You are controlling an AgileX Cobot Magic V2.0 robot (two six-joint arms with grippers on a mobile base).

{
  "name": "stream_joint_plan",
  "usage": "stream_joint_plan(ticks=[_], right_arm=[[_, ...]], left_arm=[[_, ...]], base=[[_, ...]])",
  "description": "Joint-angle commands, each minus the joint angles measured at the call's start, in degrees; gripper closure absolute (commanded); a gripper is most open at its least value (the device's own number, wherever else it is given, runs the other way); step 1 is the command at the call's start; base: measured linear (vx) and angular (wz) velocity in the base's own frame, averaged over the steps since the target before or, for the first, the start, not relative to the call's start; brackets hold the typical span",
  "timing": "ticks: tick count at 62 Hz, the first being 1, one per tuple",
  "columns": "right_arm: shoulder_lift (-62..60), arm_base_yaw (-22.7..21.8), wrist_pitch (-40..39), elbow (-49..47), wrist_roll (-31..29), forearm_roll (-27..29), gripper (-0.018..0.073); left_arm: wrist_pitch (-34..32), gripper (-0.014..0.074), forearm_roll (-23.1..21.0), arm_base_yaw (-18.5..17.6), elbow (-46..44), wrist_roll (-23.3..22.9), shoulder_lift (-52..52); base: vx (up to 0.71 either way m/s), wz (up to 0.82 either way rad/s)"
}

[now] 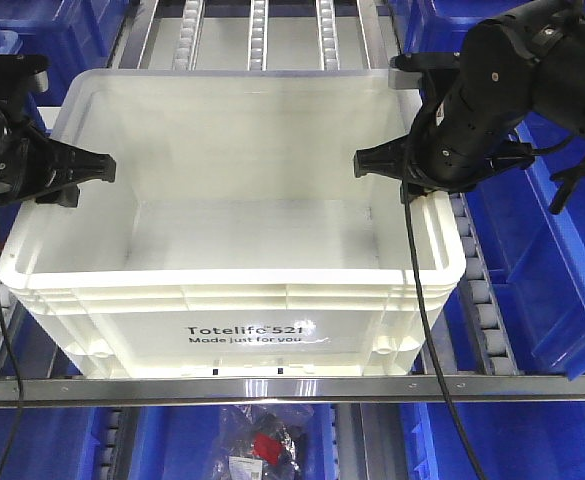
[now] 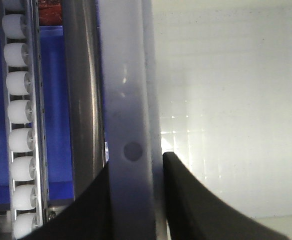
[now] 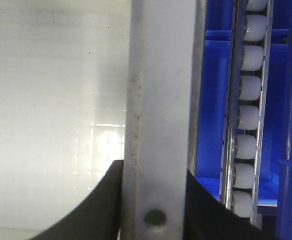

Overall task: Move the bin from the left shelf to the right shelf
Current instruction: 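Close both grippers on the crate's side rims, then lift the crate and pull it toward the robot off the rollers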

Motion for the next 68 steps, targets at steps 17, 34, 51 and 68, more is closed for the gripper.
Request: stream_joint_plan(ticks=[17,34,51,68], right_arm=[[-2.7,-0.3,-1.5,-1.8,-0.3,-2.8,0.0538],[-5.8,-0.3,-2.1,-1.8,-0.3,-3.1,0.0538],[-6.4,-0.3,-2.3,-1.7,-0.3,-3.1,0.0538],[-6.4,-0.3,-2.4,-1.7,-0.3,-3.1,0.0538]], left_arm=[[-2.7,0.042,1.1,0.1,-1.7,-0.2,-3.3],[-2.8,0.042,0.2,0.1,-1.7,0.9,-3.3],[-3.0,0.0499,-0.4,0.1,-1.7,1.3,-3.3],[-4.4,0.0604,-0.5,0.1,-1.8,1.3,-5.2]], base=[[0.0,0.0],[0.0,0.0],[0.0,0.0],[0.0,0.0]])
